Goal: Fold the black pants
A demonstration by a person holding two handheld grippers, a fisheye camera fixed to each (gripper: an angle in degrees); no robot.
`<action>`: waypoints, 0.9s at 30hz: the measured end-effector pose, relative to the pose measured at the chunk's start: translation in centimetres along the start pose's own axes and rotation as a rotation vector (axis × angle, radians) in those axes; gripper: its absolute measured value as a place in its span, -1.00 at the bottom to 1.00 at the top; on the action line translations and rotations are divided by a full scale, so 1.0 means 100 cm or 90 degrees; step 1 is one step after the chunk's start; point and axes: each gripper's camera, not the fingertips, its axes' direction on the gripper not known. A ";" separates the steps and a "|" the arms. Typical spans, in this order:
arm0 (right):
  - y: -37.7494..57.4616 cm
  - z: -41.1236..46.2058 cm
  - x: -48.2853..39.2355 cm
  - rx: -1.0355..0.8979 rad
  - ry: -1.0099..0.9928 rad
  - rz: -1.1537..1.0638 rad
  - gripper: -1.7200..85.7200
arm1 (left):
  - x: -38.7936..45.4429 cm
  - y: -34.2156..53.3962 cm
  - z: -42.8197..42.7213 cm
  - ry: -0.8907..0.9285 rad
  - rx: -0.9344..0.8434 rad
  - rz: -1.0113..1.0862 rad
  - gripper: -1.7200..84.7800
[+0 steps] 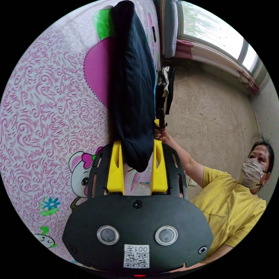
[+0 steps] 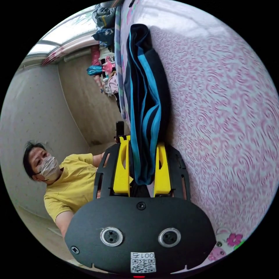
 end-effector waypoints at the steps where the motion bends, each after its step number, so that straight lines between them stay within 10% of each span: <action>1: -0.010 0.014 -0.006 -0.013 -0.005 -0.008 -0.69 | -0.002 -0.004 0.007 0.004 0.001 0.003 -0.71; 14: -0.036 0.081 -0.082 0.003 0.020 -0.052 -0.82 | -0.048 -0.031 0.064 0.059 0.032 -0.010 -0.92; 27: 0.033 0.143 -0.300 0.195 -0.098 -0.239 -0.87 | 0.104 -0.029 0.021 -0.024 -0.110 0.235 -0.97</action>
